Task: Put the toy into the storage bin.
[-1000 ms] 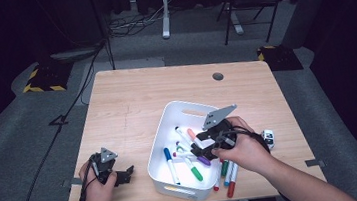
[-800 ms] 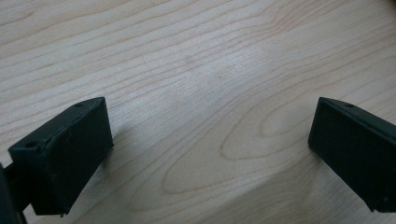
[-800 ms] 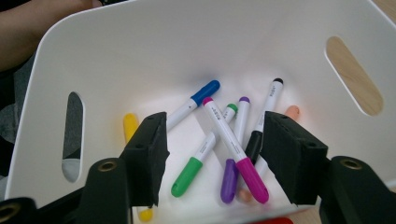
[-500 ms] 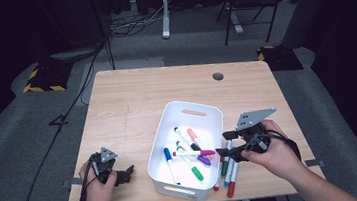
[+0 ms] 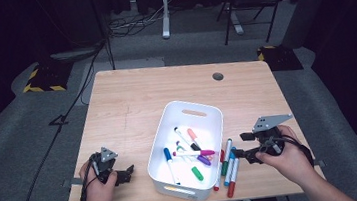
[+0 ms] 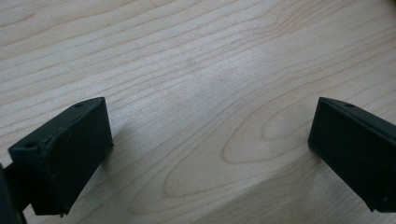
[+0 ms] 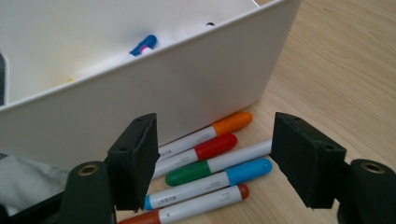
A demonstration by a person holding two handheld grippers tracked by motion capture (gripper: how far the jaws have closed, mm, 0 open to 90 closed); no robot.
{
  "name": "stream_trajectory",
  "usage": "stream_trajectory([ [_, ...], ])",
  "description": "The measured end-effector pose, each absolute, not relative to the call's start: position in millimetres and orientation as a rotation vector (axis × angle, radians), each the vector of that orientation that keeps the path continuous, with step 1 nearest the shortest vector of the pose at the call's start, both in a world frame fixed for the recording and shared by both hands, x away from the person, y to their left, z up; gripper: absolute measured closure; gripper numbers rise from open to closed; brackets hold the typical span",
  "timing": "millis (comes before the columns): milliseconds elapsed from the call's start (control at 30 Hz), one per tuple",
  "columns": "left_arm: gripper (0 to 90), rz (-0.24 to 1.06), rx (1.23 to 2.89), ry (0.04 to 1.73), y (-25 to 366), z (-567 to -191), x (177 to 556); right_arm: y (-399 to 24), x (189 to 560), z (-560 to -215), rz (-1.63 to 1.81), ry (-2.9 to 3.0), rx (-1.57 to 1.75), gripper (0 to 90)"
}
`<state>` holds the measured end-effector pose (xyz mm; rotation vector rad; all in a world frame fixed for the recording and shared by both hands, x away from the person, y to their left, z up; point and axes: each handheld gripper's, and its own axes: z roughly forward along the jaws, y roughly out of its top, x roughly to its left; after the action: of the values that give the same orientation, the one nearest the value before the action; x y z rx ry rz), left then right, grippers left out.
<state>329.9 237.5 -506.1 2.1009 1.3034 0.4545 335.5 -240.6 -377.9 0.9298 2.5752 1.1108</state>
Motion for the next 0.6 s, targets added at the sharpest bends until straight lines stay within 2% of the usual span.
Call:
stream_trajectory([
  [267, 0.0, 0.453, 2.103, 1.303, 237.4, -506.0, 330.4, -242.9, 339.8, -406.1, 1.034, 2.581, 0.999, 27.2],
  [600, 0.0, 0.452, 2.1, 1.305, 237.2, -506.0, 330.5, -242.1, 337.3, -440.0, 0.972, 2.608, 1.036, 27.2],
])
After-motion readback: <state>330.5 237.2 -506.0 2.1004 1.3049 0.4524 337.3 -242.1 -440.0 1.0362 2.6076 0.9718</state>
